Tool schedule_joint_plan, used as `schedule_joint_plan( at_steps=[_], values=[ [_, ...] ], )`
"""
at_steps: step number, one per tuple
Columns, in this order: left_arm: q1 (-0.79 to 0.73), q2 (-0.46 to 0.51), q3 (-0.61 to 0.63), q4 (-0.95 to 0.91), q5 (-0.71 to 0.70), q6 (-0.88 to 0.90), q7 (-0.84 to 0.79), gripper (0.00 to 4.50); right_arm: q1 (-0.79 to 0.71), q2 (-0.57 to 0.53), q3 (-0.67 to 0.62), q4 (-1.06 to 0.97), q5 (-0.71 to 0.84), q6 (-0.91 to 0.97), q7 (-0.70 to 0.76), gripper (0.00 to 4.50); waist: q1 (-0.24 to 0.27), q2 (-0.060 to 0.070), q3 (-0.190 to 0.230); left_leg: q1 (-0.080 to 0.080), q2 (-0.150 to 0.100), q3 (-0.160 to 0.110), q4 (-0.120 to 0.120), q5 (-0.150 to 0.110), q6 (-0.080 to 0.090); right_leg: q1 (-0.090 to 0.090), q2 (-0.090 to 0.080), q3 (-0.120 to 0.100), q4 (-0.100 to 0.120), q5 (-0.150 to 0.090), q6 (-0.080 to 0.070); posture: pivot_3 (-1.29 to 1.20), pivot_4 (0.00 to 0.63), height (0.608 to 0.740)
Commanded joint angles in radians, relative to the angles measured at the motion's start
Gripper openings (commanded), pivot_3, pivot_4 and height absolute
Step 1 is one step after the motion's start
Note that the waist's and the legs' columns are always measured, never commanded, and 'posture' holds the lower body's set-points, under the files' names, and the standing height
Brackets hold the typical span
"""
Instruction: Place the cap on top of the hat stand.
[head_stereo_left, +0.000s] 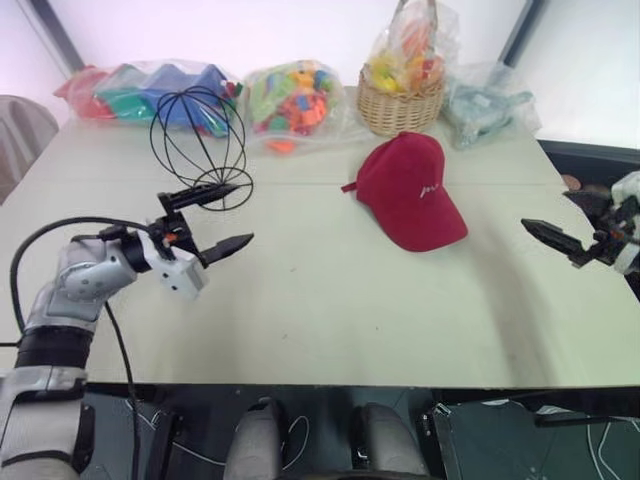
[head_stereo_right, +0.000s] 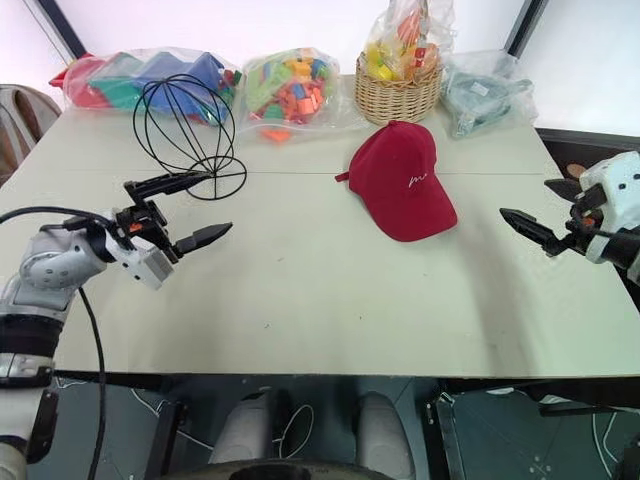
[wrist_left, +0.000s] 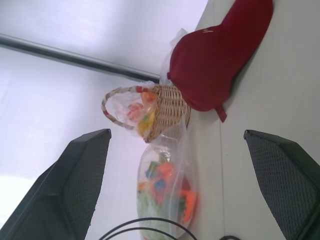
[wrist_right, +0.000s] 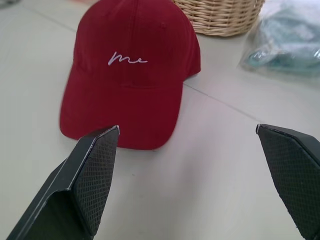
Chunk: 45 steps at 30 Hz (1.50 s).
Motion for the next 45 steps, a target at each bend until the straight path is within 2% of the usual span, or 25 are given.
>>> schedule_joint_plan(
  at_steps=[1, 5, 11, 13, 16, 20, 27, 31, 36, 42, 45],
  values=[
    [-0.039, -0.009, -0.024, 0.030, -0.051, 0.031, 0.019, 4.47, 0.097, -0.032, 0.010, -0.068, -0.122, -0.179, 0.023, 4.50, 0.003, 0.000, 0.000, 0.000, 0.000, 0.000, 0.000, 0.000, 0.000, 0.000, 0.000, 0.000, 0.000, 0.000, 0.000, 0.00, 0.150, 0.740],
    [-0.055, -0.021, -0.063, 0.033, -0.103, 0.068, -0.007, 4.47, 0.175, -0.011, 0.066, -0.102, -0.236, -0.341, -0.011, 4.50, 0.001, 0.000, 0.000, 0.000, 0.000, 0.000, 0.001, 0.000, 0.000, 0.000, 0.000, 0.000, 0.000, 0.000, 0.001, 0.00, 0.150, 0.740],
    [-0.012, -0.016, -0.148, -0.052, -0.269, 0.247, -0.165, 4.47, 0.133, 0.053, 0.188, -0.050, -0.378, -0.552, -0.117, 4.50, -0.006, 0.000, 0.000, 0.001, 0.000, 0.000, 0.001, 0.000, 0.000, 0.001, 0.001, 0.000, 0.000, 0.000, 0.001, 0.00, 0.150, 0.740],
    [0.005, -0.009, -0.156, -0.087, -0.326, 0.340, -0.224, 4.47, 0.108, 0.059, 0.207, -0.020, -0.399, -0.592, -0.134, 4.50, -0.005, 0.000, 0.000, 0.001, 0.000, 0.000, 0.001, 0.000, -0.001, 0.001, 0.001, 0.000, 0.000, 0.000, 0.001, 0.00, 0.150, 0.740],
    [0.045, 0.006, -0.148, -0.187, -0.473, 0.661, -0.317, 4.47, 0.066, 0.060, 0.243, 0.031, -0.438, -0.664, -0.158, 4.50, -0.004, 0.000, 0.000, 0.001, 0.000, 0.000, 0.001, 0.000, -0.001, 0.001, 0.001, 0.000, 0.000, 0.000, 0.001, 0.00, 0.150, 0.740],
    [0.060, 0.014, -0.109, -0.278, -0.559, 0.912, -0.347, 4.47, 0.041, 0.061, 0.269, 0.061, -0.468, -0.713, -0.178, 4.50, -0.002, 0.000, 0.000, 0.001, 0.000, -0.001, 0.001, 0.000, -0.001, 0.001, 0.001, 0.000, 0.000, 0.000, 0.001, 0.00, 0.150, 0.740],
    [0.059, 0.021, -0.050, -0.382, -0.626, 1.151, -0.379, 4.47, -0.014, 0.070, 0.376, 0.200, -0.590, -0.886, -0.253, 4.50, -0.002, 0.000, 0.000, 0.001, 0.000, -0.001, 0.002, 0.000, -0.001, 0.001, 0.001, 0.000, 0.000, 0.000, 0.001, 0.00, 0.150, 0.740],
    [0.061, 0.031, -0.033, -0.451, -0.688, 1.295, -0.425, 4.47, -0.106, 0.087, 0.450, 0.379, -0.725, -1.064, -0.399, 4.50, -0.007, 0.000, 0.000, 0.001, 0.000, -0.001, 0.002, 0.001, -0.001, 0.001, 0.001, 0.000, 0.000, 0.000, 0.001, 0.00, 0.150, 0.740],
    [0.058, 0.050, -0.026, -0.496, -0.742, 1.441, -0.491, 4.47, -0.247, 0.082, 0.573, 0.631, -0.989, -1.267, -0.700, 4.50, -0.027, 0.000, 0.001, 0.001, 0.000, -0.001, 0.002, 0.003, -0.005, 0.002, 0.001, 0.000, 0.001, 0.000, 0.001, 0.00, 0.150, 0.740],
    [0.058, 0.066, -0.016, -0.520, -0.760, 1.536, -0.543, 4.47, -0.424, 0.093, 0.728, 0.820, -1.235, -1.319, -1.023, 4.50, -0.049, 0.000, 0.001, 0.003, 0.000, -0.001, 0.002, 0.004, -0.007, 0.003, 0.001, 0.001, 0.002, 0.000, 0.001, 0.00, 0.150, 0.740],
    [0.057, 0.067, -0.008, -0.518, -0.758, 1.556, -0.552, 4.47, -0.504, 0.113, 0.813, 0.897, -1.319, -1.317, -1.135, 4.50, -0.057, 0.000, 0.001, 0.004, 0.000, -0.001, 0.002, 0.005, -0.008, 0.003, 0.001, 0.002, 0.002, 0.000, 0.001, 0.00, 0.150, 0.740]
  ],
)
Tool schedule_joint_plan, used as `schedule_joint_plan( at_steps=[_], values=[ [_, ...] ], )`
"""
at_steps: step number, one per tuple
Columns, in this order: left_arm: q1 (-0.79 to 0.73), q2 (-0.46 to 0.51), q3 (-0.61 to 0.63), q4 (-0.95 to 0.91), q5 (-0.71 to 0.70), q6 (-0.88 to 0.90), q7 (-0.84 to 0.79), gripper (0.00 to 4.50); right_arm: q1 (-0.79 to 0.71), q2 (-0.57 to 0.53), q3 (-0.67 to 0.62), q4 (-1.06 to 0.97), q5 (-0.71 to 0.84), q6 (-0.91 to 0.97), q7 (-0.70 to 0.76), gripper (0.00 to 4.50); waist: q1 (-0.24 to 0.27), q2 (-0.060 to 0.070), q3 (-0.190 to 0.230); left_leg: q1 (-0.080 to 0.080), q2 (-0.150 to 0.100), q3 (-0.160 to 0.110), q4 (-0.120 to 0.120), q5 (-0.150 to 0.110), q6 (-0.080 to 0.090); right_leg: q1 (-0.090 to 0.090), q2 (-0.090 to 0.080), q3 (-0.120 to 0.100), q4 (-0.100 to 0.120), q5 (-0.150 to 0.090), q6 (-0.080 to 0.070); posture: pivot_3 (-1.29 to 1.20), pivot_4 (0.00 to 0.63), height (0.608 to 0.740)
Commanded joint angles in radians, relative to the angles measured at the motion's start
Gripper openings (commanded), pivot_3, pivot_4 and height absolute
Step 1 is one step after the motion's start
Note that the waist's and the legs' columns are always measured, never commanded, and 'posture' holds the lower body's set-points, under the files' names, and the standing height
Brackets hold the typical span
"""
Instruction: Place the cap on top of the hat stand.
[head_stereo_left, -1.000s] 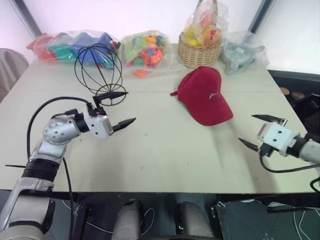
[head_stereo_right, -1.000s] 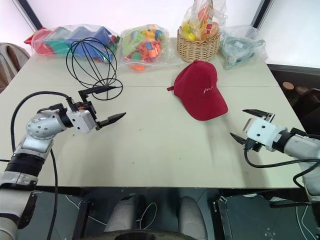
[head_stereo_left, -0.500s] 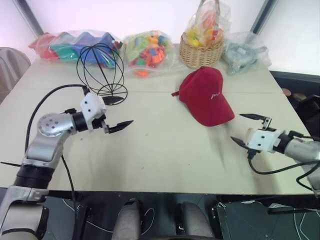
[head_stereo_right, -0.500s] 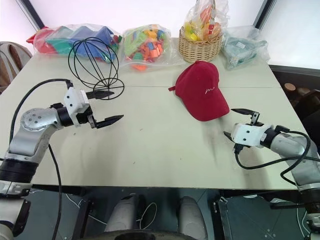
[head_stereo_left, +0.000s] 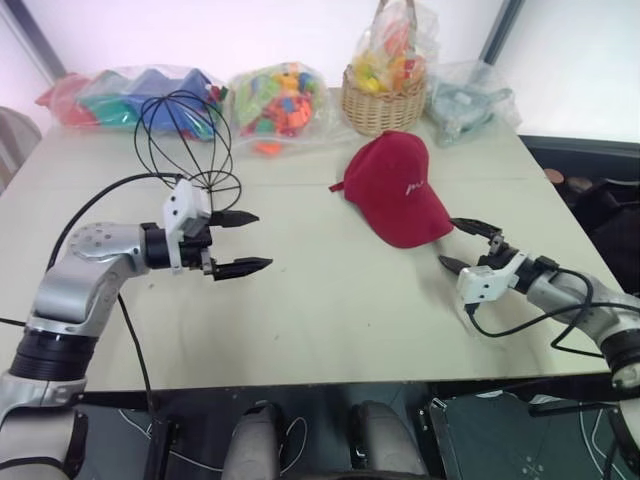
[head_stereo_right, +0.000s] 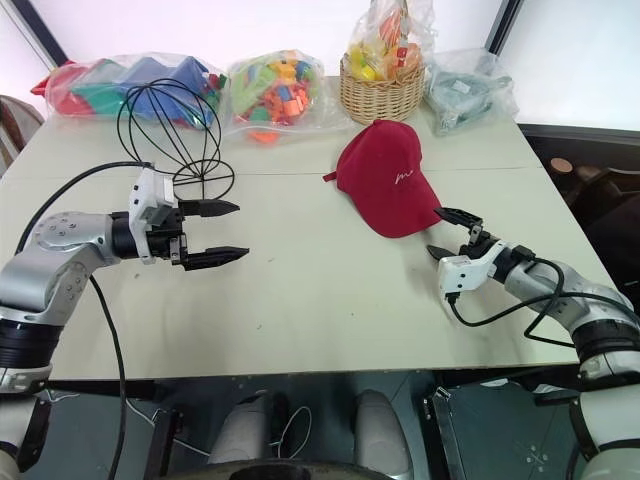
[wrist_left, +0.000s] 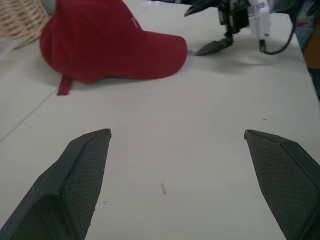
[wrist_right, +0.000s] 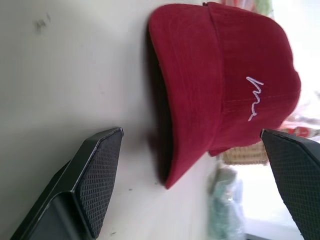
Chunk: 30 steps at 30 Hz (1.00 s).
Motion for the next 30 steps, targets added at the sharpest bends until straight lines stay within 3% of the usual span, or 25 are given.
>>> schedule_joint_plan(
  at_steps=[1, 15, 23, 26, 30],
  values=[
    [-0.013, 0.014, 0.041, -0.025, -0.009, 0.019, -0.007, 4.47, -0.082, 0.025, 0.091, 0.106, -0.106, 0.019, -0.124, 4.50, -0.003, 0.000, 0.000, 0.001, 0.000, 0.000, 0.000, 0.000, 0.000, 0.000, 0.000, 0.000, 0.000, 0.000, 0.000, 0.00, 0.150, 0.740],
    [0.027, 0.002, 0.094, -0.089, -0.010, 0.055, 0.067, 4.47, -0.368, 0.153, 0.430, 0.248, -0.387, 0.030, -0.506, 4.50, -0.052, -0.004, 0.001, 0.016, 0.000, 0.003, -0.009, -0.001, 0.001, 0.007, 0.003, 0.010, 0.001, 0.000, -0.001, 0.00, 0.150, 0.740],
    [0.063, -0.002, 0.119, -0.136, -0.024, 0.087, 0.097, 4.47, -0.451, 0.225, 0.522, 0.336, -0.417, 0.052, -0.589, 4.50, -0.059, -0.005, 0.001, 0.019, 0.000, 0.003, -0.016, 0.003, -0.006, 0.003, 0.007, 0.018, 0.001, 0.000, -0.001, 0.00, 0.150, 0.740],
    [0.074, 0.003, 0.130, -0.152, -0.034, 0.105, 0.097, 4.50, -0.461, 0.231, 0.543, 0.349, -0.416, 0.053, -0.608, 3.69, -0.058, -0.005, 0.001, 0.020, 0.000, 0.003, -0.016, 0.003, -0.005, 0.003, 0.007, 0.019, 0.002, 0.000, -0.001, 0.00, 0.150, 0.740],
    [0.082, 0.011, 0.137, -0.157, -0.035, 0.109, 0.095, 4.50, -0.474, 0.236, 0.562, 0.355, -0.410, 0.053, -0.630, 1.64, -0.054, -0.005, 0.001, 0.020, 0.000, 0.003, -0.016, 0.003, -0.005, 0.003, 0.007, 0.019, 0.002, 0.000, -0.001, 0.00, 0.150, 0.740]
  ],
)
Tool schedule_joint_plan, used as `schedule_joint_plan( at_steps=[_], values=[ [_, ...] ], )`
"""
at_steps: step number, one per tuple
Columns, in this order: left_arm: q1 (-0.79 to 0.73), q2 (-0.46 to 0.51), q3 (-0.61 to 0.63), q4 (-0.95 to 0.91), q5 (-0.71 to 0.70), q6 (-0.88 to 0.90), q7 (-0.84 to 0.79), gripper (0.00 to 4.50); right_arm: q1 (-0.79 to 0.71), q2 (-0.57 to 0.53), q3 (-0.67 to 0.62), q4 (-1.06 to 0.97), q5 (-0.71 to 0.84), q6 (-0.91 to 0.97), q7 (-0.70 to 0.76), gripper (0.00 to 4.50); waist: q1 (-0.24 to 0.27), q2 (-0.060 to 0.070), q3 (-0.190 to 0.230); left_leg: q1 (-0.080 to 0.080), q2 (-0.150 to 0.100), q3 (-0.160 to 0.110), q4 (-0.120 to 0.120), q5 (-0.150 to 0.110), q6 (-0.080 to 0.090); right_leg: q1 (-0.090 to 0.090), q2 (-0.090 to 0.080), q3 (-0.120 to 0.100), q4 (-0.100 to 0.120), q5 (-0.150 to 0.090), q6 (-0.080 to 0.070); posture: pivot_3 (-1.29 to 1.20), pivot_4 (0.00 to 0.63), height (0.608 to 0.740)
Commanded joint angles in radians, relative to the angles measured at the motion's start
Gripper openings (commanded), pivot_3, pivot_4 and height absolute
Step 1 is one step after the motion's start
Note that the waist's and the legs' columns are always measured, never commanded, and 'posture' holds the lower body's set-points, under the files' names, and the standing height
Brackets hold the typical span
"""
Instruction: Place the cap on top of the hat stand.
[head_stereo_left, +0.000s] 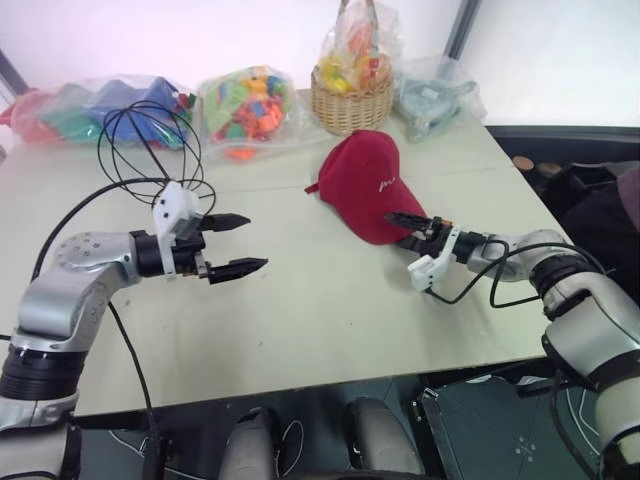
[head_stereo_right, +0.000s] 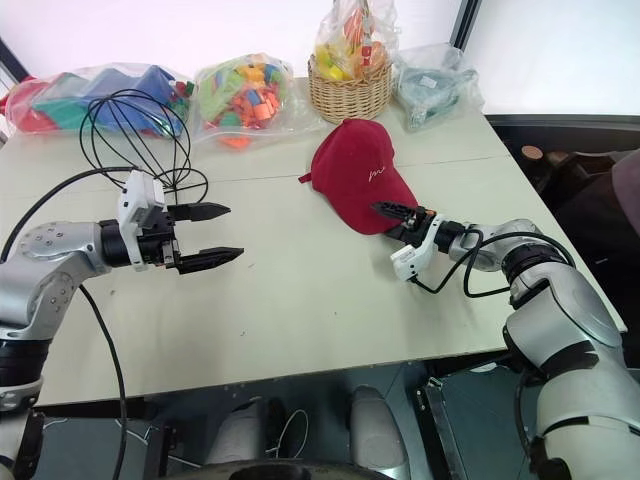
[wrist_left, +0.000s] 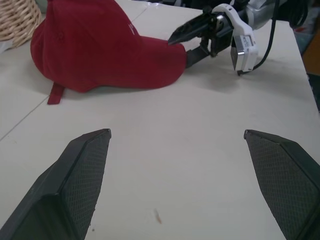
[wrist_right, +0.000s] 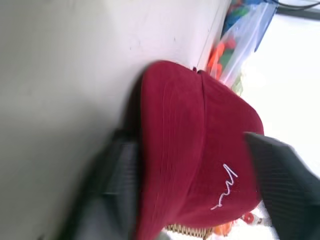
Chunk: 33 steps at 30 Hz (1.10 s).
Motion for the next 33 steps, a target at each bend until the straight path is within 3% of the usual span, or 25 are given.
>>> schedule_joint_plan(
  at_steps=[1, 3, 8, 16, 22, 28, 33],
  values=[
    [-0.004, 0.017, 0.040, -0.036, -0.011, -0.001, -0.001, 4.50, -0.013, 0.034, 0.018, -0.003, 0.013, -0.003, -0.028, 1.01, 0.000, 0.000, 0.000, 0.000, 0.000, 0.000, 0.000, 0.000, 0.000, 0.000, 0.000, 0.000, 0.000, 0.000, 0.000, 0.00, 0.150, 0.740],
    [-0.003, 0.014, 0.042, -0.037, -0.010, 0.001, 0.000, 4.50, -0.016, 0.035, 0.020, -0.005, 0.019, -0.003, -0.034, 0.04, -0.001, 0.000, 0.000, 0.000, 0.000, 0.000, 0.000, 0.000, 0.000, 0.000, 0.000, 0.000, 0.000, 0.000, 0.000, 0.00, 0.150, 0.740],
    [-0.004, 0.010, 0.048, -0.038, -0.013, 0.008, 0.010, 4.50, -0.017, 0.035, 0.012, -0.014, 0.035, 0.000, -0.043, 0.04, 0.002, 0.000, 0.000, 0.000, 0.000, 0.000, 0.000, 0.000, 0.000, -0.001, 0.000, 0.000, 0.000, 0.000, 0.000, 0.00, 0.150, 0.740],
    [-0.026, 0.092, 0.133, -0.028, -0.035, 0.073, 0.016, 4.50, -0.020, -0.008, -0.149, -0.118, 0.229, 0.055, 0.093, 0.04, 0.006, 0.000, 0.001, -0.006, -0.001, 0.001, 0.000, 0.000, 0.000, -0.007, -0.001, 0.001, 0.001, 0.000, 0.000, 0.00, 0.150, 0.740],
    [-0.024, 0.253, 0.283, 0.017, -0.091, 0.192, -0.015, 4.50, 0.039, -0.052, -0.419, -0.608, 0.492, 0.287, 0.465, 0.04, 0.008, 0.000, 0.003, -0.007, -0.001, 0.001, -0.001, -0.002, 0.003, -0.009, -0.001, 0.001, 0.001, 0.000, 0.000, 0.00, 0.150, 0.740],
    [-0.065, 0.359, 0.398, 0.079, -0.160, 0.306, -0.036, 4.50, 0.041, 0.102, -0.514, -0.964, 0.565, 0.606, 0.764, 0.04, 0.019, -0.001, 0.003, -0.007, 0.000, 0.001, -0.001, -0.003, 0.005, -0.009, -0.001, 0.001, 0.001, 0.000, 0.000, 0.00, 0.150, 0.740],
    [-0.103, 0.423, 0.462, 0.154, -0.176, 0.336, -0.049, 4.50, -0.056, 0.304, -0.496, -1.039, 0.543, 0.787, 0.873, 0.04, 0.032, 0.000, 0.004, -0.009, 0.000, 0.002, 0.000, -0.003, 0.005, -0.012, 0.000, 0.001, 0.003, 0.000, 0.000, 0.00, 0.150, 0.740]
  ],
)
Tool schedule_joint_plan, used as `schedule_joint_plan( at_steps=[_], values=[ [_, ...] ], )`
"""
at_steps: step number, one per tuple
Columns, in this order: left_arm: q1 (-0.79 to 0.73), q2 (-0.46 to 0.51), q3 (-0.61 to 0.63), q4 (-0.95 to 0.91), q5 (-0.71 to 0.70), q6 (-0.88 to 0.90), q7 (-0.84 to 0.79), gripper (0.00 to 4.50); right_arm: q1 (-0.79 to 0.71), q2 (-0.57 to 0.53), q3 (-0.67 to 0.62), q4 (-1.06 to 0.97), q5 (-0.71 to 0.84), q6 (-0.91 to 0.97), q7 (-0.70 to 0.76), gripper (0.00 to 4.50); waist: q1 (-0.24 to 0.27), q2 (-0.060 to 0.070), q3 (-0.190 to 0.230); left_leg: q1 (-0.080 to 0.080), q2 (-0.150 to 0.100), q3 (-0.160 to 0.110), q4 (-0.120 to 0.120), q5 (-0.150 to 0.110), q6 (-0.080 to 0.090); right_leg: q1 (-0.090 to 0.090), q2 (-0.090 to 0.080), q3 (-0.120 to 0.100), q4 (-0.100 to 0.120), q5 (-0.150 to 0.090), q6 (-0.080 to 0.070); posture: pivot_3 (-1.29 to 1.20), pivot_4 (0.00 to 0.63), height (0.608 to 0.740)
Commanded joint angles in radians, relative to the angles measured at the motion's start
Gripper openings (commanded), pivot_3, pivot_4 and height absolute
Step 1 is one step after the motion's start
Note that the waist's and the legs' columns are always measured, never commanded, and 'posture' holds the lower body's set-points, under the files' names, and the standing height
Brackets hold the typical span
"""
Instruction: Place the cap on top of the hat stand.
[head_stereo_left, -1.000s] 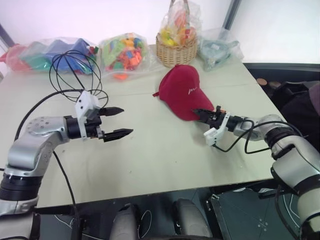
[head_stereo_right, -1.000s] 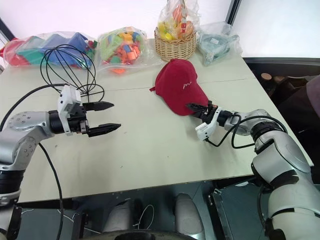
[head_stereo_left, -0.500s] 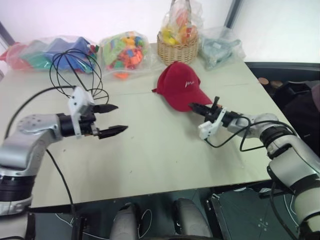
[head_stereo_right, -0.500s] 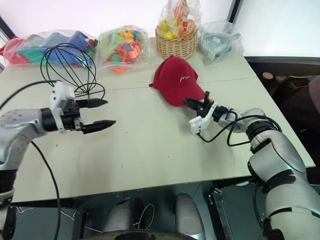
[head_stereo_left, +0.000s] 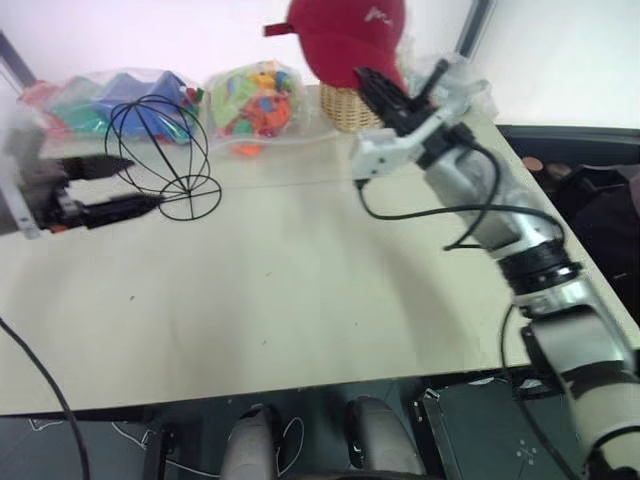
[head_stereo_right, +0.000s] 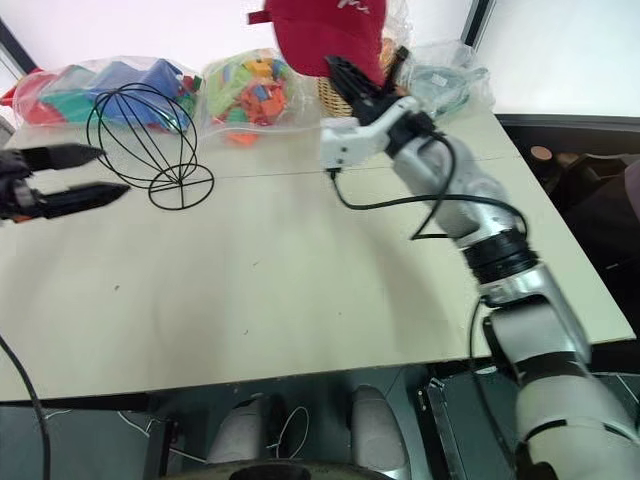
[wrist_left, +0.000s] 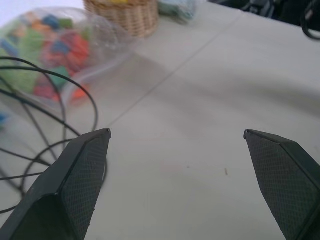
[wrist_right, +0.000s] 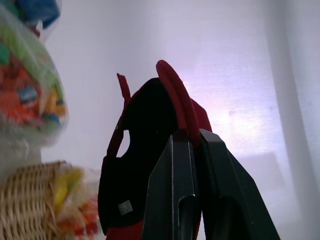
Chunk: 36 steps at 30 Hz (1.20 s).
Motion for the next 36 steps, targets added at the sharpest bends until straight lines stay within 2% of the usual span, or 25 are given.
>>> schedule_joint_plan(
  at_steps=[1, 8, 13, 19, 26, 36],
  values=[
    [-0.024, 0.047, 0.072, 0.047, -0.009, 0.003, -0.012, 4.50, -0.112, 0.090, -0.014, -0.040, -0.010, 0.088, 0.023, 0.04, 0.003, 0.000, 0.000, -0.001, 0.000, 0.000, 0.000, 0.000, 0.000, -0.001, 0.000, 0.000, 0.000, 0.000, 0.000, 0.00, 0.150, 0.740],
    [0.059, 0.114, 0.157, 0.135, 0.032, -0.012, -0.085, 4.50, -0.223, 0.232, 0.051, 0.102, -0.030, 0.065, -0.017, 0.04, 0.002, -0.003, -0.002, -0.015, 0.000, 0.001, 0.004, 0.000, -0.001, -0.015, -0.001, 0.000, 0.005, 0.000, 0.000, 0.00, 0.150, 0.740],
    [0.130, 0.151, 0.225, 0.233, 0.085, -0.042, -0.137, 4.50, -0.273, 0.308, 0.095, 0.212, -0.044, 0.019, -0.071, 0.04, -0.003, -0.004, -0.001, -0.015, 0.000, 0.002, 0.003, 0.001, -0.001, -0.017, -0.001, 0.000, 0.007, 0.000, -0.001, 0.00, 0.150, 0.740],
    [0.133, 0.187, 0.253, 0.351, 0.122, -0.089, -0.181, 4.50, -0.315, 0.388, 0.154, 0.364, -0.071, -0.038, -0.153, 0.04, -0.005, -0.004, -0.001, -0.015, 0.000, 0.002, 0.002, 0.001, -0.001, -0.018, 0.000, 0.000, 0.008, -0.001, -0.003, 0.00, 0.150, 0.740],
    [0.133, 0.146, 0.260, 0.346, 0.111, -0.088, -0.153, 4.50, -0.408, 0.508, 0.227, 0.616, -0.104, -0.110, -0.283, 0.04, -0.004, -0.008, 0.000, -0.015, 0.001, 0.002, 0.002, 0.002, -0.003, -0.019, -0.001, 0.000, 0.009, -0.001, -0.003, 0.00, 0.150, 0.740],
    [0.139, 0.097, 0.264, 0.297, 0.100, -0.071, -0.111, 4.50, -0.498, 0.605, 0.305, 0.902, -0.139, -0.160, -0.426, 0.04, -0.005, -0.017, 0.001, -0.015, 0.001, 0.002, 0.002, 0.003, -0.005, -0.019, -0.001, 0.000, 0.010, -0.001, -0.003, 0.00, 0.150, 0.740]
  ],
)
